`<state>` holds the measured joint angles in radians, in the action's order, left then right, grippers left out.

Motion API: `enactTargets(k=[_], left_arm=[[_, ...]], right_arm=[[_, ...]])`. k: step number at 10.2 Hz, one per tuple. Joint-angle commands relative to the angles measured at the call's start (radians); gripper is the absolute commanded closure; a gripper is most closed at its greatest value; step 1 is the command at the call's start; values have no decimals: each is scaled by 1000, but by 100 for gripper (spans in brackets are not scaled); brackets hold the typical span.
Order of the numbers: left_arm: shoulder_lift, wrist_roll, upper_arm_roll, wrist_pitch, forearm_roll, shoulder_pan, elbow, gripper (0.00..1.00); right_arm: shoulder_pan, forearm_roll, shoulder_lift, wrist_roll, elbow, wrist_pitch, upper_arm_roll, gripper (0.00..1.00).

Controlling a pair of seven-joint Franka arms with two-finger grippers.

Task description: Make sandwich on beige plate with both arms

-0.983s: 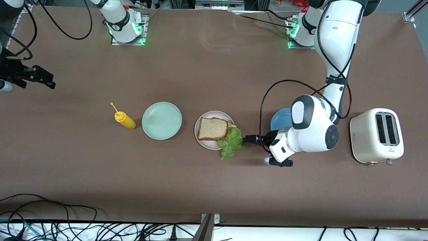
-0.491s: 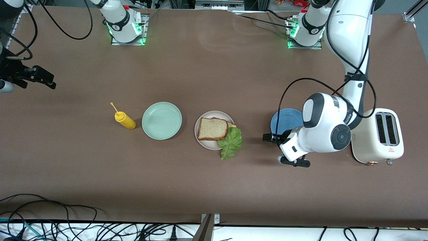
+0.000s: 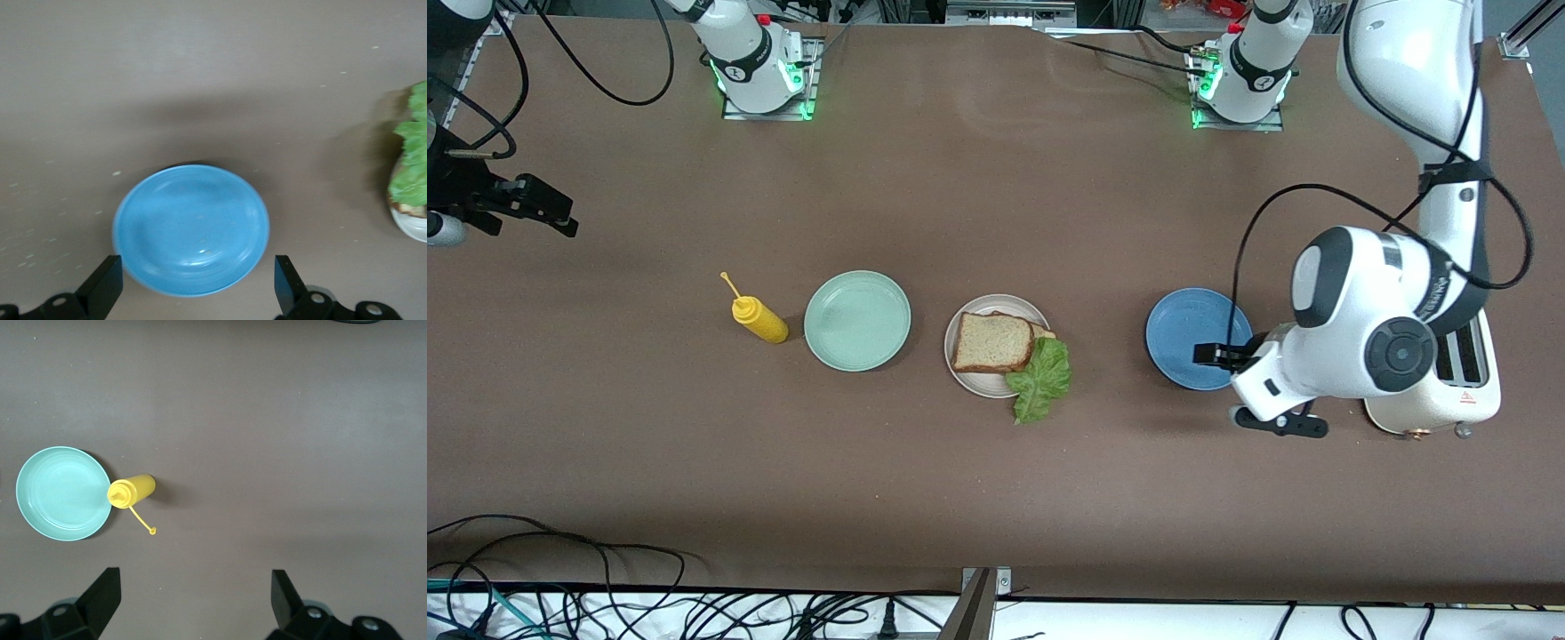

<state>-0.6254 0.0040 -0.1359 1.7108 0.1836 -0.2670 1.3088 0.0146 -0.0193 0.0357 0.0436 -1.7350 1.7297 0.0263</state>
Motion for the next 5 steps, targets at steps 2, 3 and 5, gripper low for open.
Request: enactTargets(k=[2,3,5], left_arm=[[62,25,6,-36,-133,34,27,0],[78,27,6,-51,-151,46,27,0],[119,74,6,-78,-167,81,27,0]], right_arm=[[-10,15,-2,-4,31,1,-8,0],[-11,15,-5,-4,32,-1,-8,0],[-10,16,-5,-4,29,-2,-6,0]])
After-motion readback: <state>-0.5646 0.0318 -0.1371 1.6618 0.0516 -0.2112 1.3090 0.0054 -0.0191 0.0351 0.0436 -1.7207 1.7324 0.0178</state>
